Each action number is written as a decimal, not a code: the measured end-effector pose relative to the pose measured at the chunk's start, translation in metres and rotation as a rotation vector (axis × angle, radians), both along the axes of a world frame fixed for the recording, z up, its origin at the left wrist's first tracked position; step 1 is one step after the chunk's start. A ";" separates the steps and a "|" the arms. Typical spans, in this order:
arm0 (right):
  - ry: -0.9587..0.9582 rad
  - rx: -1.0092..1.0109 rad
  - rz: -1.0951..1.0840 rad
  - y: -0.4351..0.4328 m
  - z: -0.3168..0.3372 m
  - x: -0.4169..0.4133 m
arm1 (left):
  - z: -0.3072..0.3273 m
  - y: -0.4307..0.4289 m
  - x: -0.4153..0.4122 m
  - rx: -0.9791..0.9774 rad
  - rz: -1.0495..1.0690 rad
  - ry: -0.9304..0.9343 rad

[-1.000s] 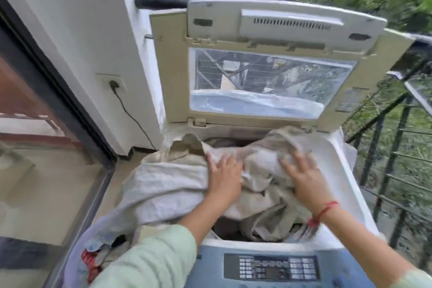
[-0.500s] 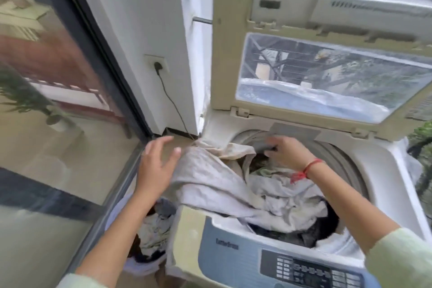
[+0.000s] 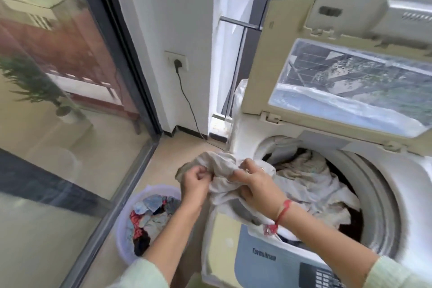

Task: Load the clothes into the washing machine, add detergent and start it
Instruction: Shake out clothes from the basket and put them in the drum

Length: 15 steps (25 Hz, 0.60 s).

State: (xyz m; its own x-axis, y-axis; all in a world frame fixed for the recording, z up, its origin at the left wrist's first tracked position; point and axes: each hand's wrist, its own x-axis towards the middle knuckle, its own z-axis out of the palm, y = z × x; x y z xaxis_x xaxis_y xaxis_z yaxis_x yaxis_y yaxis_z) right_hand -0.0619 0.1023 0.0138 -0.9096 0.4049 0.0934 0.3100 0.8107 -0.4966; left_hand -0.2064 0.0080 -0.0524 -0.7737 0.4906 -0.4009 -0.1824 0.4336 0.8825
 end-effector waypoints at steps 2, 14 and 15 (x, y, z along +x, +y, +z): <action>0.113 0.150 -0.123 0.014 0.010 0.030 | 0.041 0.008 0.009 0.095 -0.027 0.518; -1.004 -0.140 -0.189 0.151 -0.144 0.226 | -0.057 0.171 0.177 -1.093 -1.332 1.114; -1.098 -0.385 -0.148 0.152 -0.154 0.220 | -0.067 0.170 0.182 -1.259 -1.122 0.611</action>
